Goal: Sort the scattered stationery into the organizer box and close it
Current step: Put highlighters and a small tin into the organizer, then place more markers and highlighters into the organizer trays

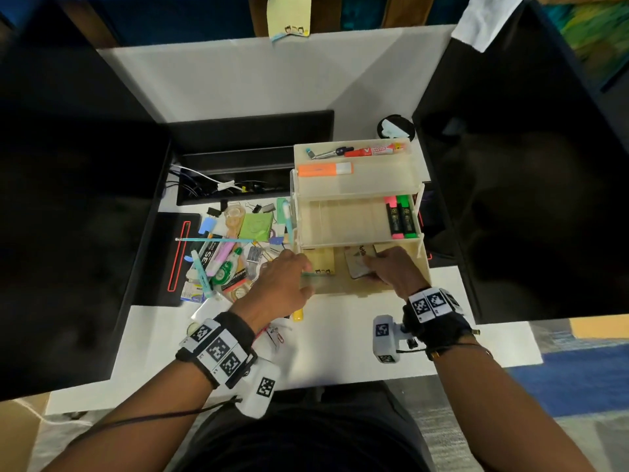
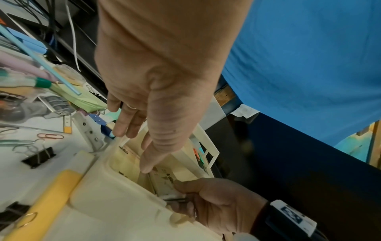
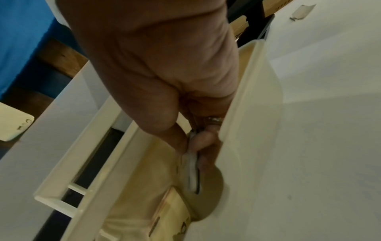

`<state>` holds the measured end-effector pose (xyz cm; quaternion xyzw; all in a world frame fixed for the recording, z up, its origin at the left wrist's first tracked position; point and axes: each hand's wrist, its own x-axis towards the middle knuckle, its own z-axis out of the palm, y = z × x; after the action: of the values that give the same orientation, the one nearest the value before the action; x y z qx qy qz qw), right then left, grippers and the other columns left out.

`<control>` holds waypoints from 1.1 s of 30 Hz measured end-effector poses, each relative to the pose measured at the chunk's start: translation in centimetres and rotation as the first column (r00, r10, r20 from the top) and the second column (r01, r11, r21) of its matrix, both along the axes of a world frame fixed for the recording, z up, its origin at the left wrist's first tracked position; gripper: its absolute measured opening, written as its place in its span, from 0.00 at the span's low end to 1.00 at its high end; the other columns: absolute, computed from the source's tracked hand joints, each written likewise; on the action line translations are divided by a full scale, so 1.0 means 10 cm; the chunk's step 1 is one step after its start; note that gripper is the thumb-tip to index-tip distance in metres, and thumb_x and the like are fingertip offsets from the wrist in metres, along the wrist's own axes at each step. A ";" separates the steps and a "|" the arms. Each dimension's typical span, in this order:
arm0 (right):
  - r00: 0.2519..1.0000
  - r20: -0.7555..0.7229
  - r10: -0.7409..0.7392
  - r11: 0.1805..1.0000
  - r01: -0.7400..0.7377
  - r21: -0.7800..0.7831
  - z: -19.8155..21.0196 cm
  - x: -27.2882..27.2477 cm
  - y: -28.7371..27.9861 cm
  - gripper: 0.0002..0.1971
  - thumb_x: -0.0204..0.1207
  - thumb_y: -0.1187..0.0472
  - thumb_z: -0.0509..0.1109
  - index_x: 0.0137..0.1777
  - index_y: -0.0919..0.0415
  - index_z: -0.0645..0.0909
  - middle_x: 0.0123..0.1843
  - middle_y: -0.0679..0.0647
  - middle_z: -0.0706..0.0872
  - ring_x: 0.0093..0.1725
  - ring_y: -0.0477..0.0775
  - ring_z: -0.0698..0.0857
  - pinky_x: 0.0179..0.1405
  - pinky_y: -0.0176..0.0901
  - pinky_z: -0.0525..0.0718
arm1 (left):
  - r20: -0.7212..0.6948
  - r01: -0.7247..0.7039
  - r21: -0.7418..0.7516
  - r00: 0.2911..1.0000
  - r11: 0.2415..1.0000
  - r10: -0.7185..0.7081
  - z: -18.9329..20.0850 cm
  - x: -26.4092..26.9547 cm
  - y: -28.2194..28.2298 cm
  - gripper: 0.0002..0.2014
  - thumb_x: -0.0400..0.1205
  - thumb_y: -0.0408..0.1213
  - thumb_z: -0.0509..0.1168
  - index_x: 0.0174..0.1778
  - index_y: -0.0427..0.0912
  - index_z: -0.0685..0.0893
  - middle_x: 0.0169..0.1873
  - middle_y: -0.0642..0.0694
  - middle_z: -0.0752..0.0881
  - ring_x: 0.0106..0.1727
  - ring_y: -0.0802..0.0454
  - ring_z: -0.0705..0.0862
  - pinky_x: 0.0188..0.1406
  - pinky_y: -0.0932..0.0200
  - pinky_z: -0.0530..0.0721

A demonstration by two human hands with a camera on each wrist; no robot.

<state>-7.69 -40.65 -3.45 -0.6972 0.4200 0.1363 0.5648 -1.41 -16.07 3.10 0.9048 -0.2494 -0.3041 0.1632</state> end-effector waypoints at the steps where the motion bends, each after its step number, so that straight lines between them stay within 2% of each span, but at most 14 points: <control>1: 1.000 -0.017 0.020 0.999 -0.021 -0.027 -0.06 0.03 -0.01 0.14 0.74 0.60 0.82 0.47 0.74 0.89 0.46 0.65 0.94 0.46 0.64 0.94 0.51 0.61 0.94 | -0.009 -0.005 -0.009 1.000 1.000 0.005 0.01 0.00 0.01 0.19 0.83 0.45 0.73 0.69 0.52 0.80 0.67 0.48 0.77 0.68 0.43 0.80 0.73 0.44 0.77; 3: 0.996 -0.054 0.071 0.991 -0.077 -0.109 -0.14 0.05 -0.02 0.17 0.70 0.55 0.84 0.41 0.72 0.89 0.37 0.61 0.94 0.37 0.59 0.94 0.46 0.57 0.94 | -0.022 -0.015 -0.027 1.000 1.000 0.015 0.02 0.00 0.02 0.18 0.83 0.45 0.73 0.68 0.51 0.80 0.66 0.48 0.77 0.68 0.44 0.81 0.71 0.46 0.79; 6: 0.980 -0.126 0.155 0.932 -0.187 -0.310 -0.06 0.07 0.05 0.21 0.73 0.48 0.81 0.38 0.70 0.89 0.26 0.54 0.89 0.28 0.48 0.89 0.31 0.36 0.85 | -0.021 -0.010 -0.049 1.000 0.999 0.009 0.02 0.03 0.04 0.18 0.84 0.43 0.73 0.69 0.50 0.80 0.65 0.48 0.78 0.67 0.47 0.81 0.68 0.51 0.80; 7: 0.974 -0.143 0.173 0.905 -0.215 -0.366 -0.04 0.08 0.07 0.22 0.73 0.46 0.80 0.39 0.70 0.88 0.25 0.53 0.88 0.27 0.46 0.87 0.31 0.37 0.86 | -0.018 -0.007 -0.054 1.000 0.999 0.006 0.01 0.03 0.04 0.18 0.84 0.43 0.73 0.69 0.50 0.80 0.64 0.48 0.78 0.67 0.47 0.80 0.67 0.52 0.79; 8: 0.968 -0.163 0.189 0.881 -0.240 -0.407 -0.03 0.09 0.09 0.23 0.73 0.45 0.80 0.42 0.70 0.88 0.27 0.53 0.88 0.29 0.47 0.87 0.36 0.41 0.88 | -0.019 -0.005 -0.060 1.000 0.998 0.004 0.01 0.04 0.05 0.18 0.84 0.44 0.73 0.69 0.50 0.80 0.64 0.48 0.78 0.67 0.48 0.80 0.66 0.53 0.79; 10: 0.959 -0.196 0.206 0.852 -0.274 -0.446 -0.01 0.12 0.14 0.25 0.73 0.45 0.80 0.50 0.71 0.85 0.40 0.59 0.90 0.40 0.56 0.90 0.42 0.44 0.87 | -0.033 -0.002 -0.072 0.999 0.997 -0.001 -0.01 0.05 0.08 0.18 0.84 0.44 0.73 0.69 0.51 0.80 0.64 0.50 0.77 0.67 0.50 0.79 0.66 0.54 0.79; 13: 0.946 -0.236 0.223 0.817 -0.313 -0.484 0.00 0.13 0.20 0.26 0.73 0.49 0.81 0.60 0.71 0.83 0.56 0.64 0.89 0.55 0.66 0.89 0.47 0.50 0.87 | -0.073 -0.014 -0.103 0.997 0.995 0.006 -0.02 0.07 0.17 0.16 0.84 0.45 0.73 0.67 0.54 0.80 0.64 0.52 0.76 0.65 0.50 0.83 0.65 0.46 0.84; 18: 0.924 -0.278 0.262 0.773 -0.373 -0.513 -0.02 0.13 0.23 0.25 0.74 0.50 0.80 0.60 0.70 0.83 0.58 0.66 0.89 0.56 0.67 0.89 0.50 0.54 0.90 | -0.085 0.001 -0.131 0.996 0.991 -0.012 0.01 0.14 0.43 0.14 0.86 0.39 0.70 0.68 0.53 0.81 0.68 0.52 0.75 0.63 0.50 0.84 0.67 0.47 0.83; 21: 0.906 -0.288 0.311 0.744 -0.421 -0.519 0.02 0.12 0.24 0.24 0.76 0.50 0.78 0.59 0.71 0.83 0.56 0.68 0.90 0.55 0.67 0.90 0.51 0.52 0.88 | -0.060 -0.023 -0.095 0.998 0.995 0.017 0.02 0.23 0.70 0.15 0.87 0.32 0.64 0.67 0.51 0.83 0.71 0.49 0.78 0.67 0.48 0.82 0.67 0.52 0.82; 24: 0.881 -0.303 0.364 0.654 -0.473 -0.590 0.16 0.08 0.35 0.21 0.78 0.48 0.72 0.55 0.68 0.85 0.54 0.67 0.89 0.55 0.69 0.88 0.50 0.51 0.84 | -0.057 -0.086 -0.044 0.995 0.995 0.083 -0.02 0.31 1.00 0.18 0.84 0.26 0.62 0.64 0.49 0.86 0.62 0.48 0.87 0.61 0.48 0.86 0.63 0.50 0.86; 26: 0.846 -0.280 0.454 0.535 -0.510 -0.673 0.32 0.02 0.55 0.17 0.78 0.48 0.67 0.45 0.63 0.86 0.46 0.64 0.90 0.46 0.68 0.88 0.40 0.48 0.80 | -0.048 -0.147 0.004 0.988 0.989 0.147 -0.08 0.33 1.21 0.13 0.83 0.30 0.66 0.57 0.52 0.87 0.50 0.54 0.88 0.55 0.49 0.89 0.56 0.53 0.88; 29: 0.749 -0.165 0.642 0.455 -0.545 -0.704 0.54 -0.05 1.00 0.12 0.80 0.53 0.71 0.38 0.59 0.86 0.34 0.57 0.88 0.35 0.63 0.86 0.32 0.46 0.78 | -0.003 -0.217 0.065 0.976 0.974 0.218 -0.17 0.30 1.50 0.04 0.83 0.42 0.71 0.48 0.57 0.84 0.40 0.61 0.84 0.50 0.50 0.89 0.46 0.58 0.84; 31: 0.655 -0.100 0.749 0.436 -0.601 -0.670 0.59 -0.06 1.32 0.09 0.79 0.55 0.74 0.39 0.56 0.86 0.36 0.53 0.89 0.36 0.59 0.87 0.34 0.47 0.83 | 0.027 -0.233 0.095 0.973 0.968 0.231 -0.23 0.25 1.67 0.04 0.82 0.44 0.73 0.50 0.55 0.84 0.42 0.56 0.82 0.50 0.49 0.87 0.46 0.58 0.80; 33: 0.546 -0.075 0.834 0.387 -0.677 -0.626 0.50 -0.06 1.59 0.05 0.79 0.57 0.76 0.42 0.54 0.85 0.40 0.51 0.89 0.41 0.55 0.87 0.38 0.44 0.80 | 0.046 -0.246 0.132 0.969 0.960 0.242 -0.28 0.16 1.81 0.06 0.82 0.45 0.74 0.51 0.53 0.85 0.39 0.58 0.80 0.49 0.51 0.83 0.45 0.58 0.76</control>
<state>-8.30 -24.72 1.59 -0.9587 -0.0042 0.1528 0.2400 0.16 2.07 0.30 0.9420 -0.1167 -0.2849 0.1334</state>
